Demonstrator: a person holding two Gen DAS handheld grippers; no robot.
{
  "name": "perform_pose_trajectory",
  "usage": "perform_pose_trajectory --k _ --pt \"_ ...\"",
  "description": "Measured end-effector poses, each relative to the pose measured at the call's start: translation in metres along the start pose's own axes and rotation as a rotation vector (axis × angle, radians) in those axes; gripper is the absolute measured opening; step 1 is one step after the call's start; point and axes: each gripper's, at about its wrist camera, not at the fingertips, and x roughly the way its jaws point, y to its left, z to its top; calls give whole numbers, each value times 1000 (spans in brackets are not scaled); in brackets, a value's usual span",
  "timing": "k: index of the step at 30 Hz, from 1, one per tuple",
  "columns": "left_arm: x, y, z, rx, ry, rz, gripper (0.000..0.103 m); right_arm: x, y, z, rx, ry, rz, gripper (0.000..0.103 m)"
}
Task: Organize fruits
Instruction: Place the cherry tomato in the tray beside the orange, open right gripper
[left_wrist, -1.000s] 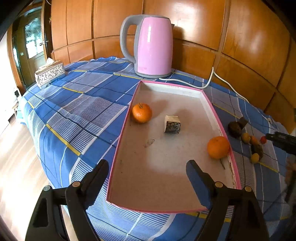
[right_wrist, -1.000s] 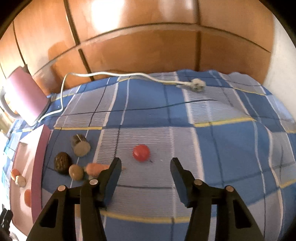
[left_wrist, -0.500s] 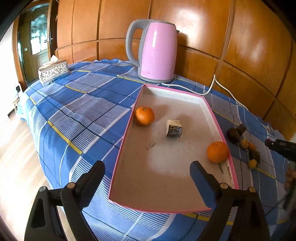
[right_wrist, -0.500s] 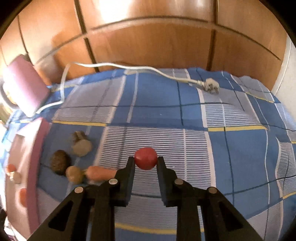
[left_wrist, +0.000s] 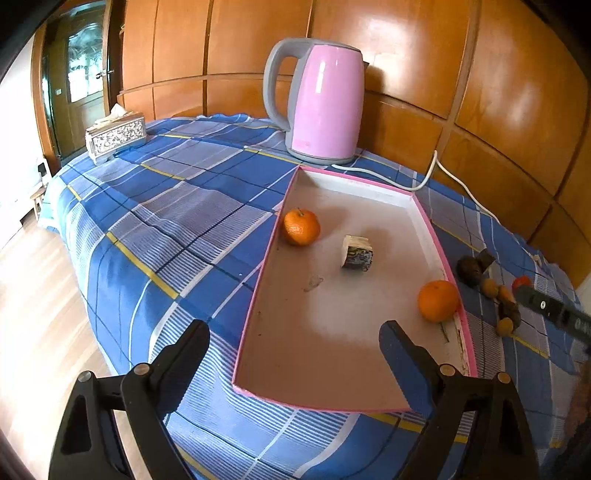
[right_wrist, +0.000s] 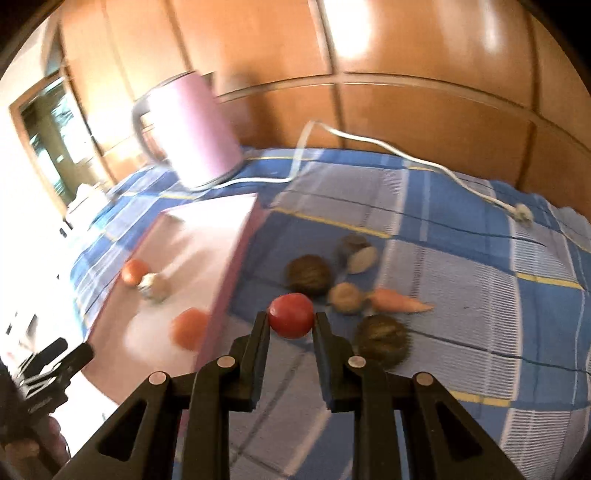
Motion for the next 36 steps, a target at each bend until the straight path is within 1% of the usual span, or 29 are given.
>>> perform_pose_trajectory --k 6,8,11,17,22,26,30,31,32,35,36 --pt "-2 3 -1 -11 -7 12 94 -3 35 -16 -59 22 67 24" --pt "-2 5 -2 -26 -5 12 94 -4 49 -20 -99 29 90 24" --pt "-2 9 -2 -57 3 4 98 -3 63 -21 -141 31 119 24" --pt "-3 18 -1 -95 -12 14 101 10 96 -15 -211 60 166 24" --pt "-2 27 2 -126 -15 22 101 30 115 -12 -238 91 161 25" --pt "2 35 2 -151 -5 34 101 42 115 -13 -219 112 140 25" --pt "3 35 2 -154 -3 35 101 46 114 -14 -213 116 124 26" --pt "3 35 2 -152 -6 33 101 47 114 -14 -214 118 122 30" --pt "2 34 3 -149 -10 30 101 47 114 -15 -215 118 119 32" --pt "0 31 3 -136 -16 26 102 42 115 -16 -218 108 115 32" --pt "0 31 3 -133 -15 24 102 39 114 -17 -217 100 113 35"
